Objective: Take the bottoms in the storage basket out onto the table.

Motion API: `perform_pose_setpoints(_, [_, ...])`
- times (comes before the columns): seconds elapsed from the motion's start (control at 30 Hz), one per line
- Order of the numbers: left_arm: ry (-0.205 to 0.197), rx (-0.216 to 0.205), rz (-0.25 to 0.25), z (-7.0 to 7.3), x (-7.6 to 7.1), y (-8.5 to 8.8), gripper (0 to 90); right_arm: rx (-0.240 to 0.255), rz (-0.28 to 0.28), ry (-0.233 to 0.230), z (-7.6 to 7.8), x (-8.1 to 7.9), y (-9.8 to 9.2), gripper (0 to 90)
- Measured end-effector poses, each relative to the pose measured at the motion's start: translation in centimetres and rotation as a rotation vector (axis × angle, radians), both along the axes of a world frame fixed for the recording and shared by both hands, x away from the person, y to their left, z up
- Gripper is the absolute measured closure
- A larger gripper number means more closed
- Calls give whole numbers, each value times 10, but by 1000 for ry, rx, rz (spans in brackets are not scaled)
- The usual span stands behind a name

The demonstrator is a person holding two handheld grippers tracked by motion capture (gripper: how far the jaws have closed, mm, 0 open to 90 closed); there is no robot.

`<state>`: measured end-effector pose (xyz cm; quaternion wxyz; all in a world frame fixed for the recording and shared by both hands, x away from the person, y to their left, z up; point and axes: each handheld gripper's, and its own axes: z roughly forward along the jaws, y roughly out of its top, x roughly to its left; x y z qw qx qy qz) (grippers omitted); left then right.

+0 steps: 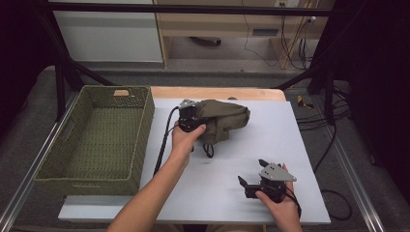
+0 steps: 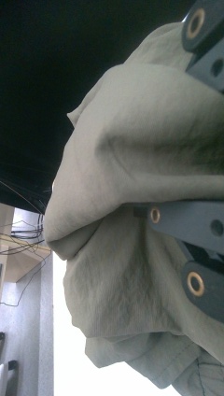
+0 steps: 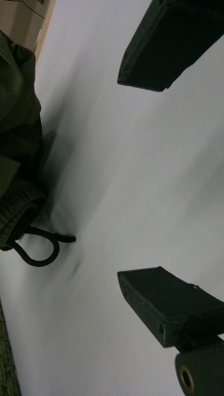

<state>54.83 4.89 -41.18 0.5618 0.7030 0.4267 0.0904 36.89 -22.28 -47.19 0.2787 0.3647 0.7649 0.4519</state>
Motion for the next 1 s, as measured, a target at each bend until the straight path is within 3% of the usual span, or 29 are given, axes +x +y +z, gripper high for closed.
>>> perform_pose_setpoints(0.47, [5,-3,-19,-7,-4,-7,799,4,-2,5,-1,2,-1,68])
perform_pose_setpoints(0.77, [6,-3,-6,-9,-6,-7,800,8,-2,4,-1,0,-1,68])
perform_pose_setpoints(1.0, [33,-12,-28,-14,-11,-11,792,6,0,5,0,0,0,68])
